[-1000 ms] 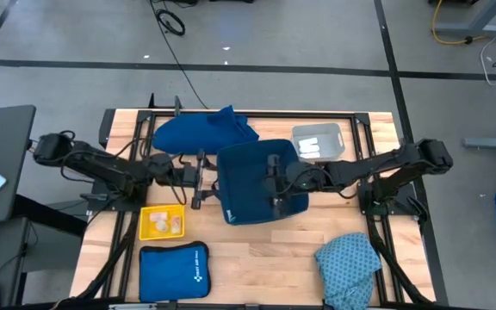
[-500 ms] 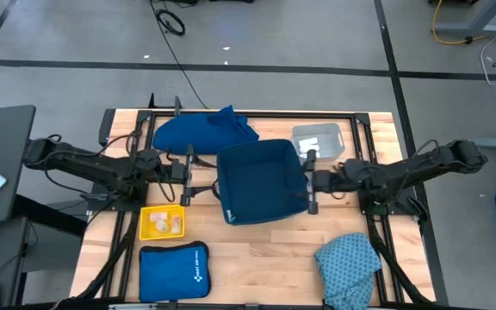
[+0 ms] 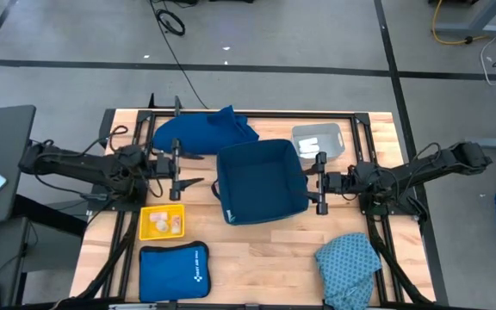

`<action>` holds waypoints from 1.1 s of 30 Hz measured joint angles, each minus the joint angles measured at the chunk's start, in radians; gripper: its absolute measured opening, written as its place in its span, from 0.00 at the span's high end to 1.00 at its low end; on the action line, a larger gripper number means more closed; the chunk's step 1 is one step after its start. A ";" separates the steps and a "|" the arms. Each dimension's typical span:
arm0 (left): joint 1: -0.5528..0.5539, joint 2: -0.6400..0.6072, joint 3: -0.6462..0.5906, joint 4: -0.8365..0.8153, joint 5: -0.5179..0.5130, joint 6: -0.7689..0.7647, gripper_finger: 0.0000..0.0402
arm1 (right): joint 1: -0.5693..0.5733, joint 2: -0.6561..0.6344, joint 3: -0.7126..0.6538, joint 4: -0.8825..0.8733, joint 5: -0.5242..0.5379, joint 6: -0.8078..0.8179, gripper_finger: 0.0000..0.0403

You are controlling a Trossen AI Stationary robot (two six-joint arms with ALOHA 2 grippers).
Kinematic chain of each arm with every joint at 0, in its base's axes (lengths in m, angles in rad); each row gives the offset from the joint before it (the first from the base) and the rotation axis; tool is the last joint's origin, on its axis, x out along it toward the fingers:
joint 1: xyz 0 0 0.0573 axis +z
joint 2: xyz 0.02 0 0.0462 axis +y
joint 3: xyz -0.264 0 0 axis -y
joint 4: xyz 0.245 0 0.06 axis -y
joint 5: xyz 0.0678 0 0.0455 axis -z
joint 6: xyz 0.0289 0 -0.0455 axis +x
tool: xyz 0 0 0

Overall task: Pick & place medical supplies in basket/bin
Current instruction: Put the light blue patient gown into the blue bin

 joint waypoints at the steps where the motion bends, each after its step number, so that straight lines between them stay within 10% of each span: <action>1: 0.000 -0.024 0.000 -0.020 0.005 0.000 0.29 | 0.000 0.000 0.000 0.000 0.000 0.000 0.43; 8: -0.041 -0.234 -0.006 -0.194 0.045 -0.031 0.29 | 0.000 0.000 0.000 -0.006 0.000 0.001 0.43; 18: -0.100 -0.523 -0.252 -0.007 -0.080 0.002 0.29 | -0.002 0.000 0.000 -0.007 0.000 0.073 0.43; 33: -0.097 -0.580 -0.345 -0.066 -0.189 -0.027 0.29 | 0.013 0.001 0.000 -0.046 0.041 0.126 0.43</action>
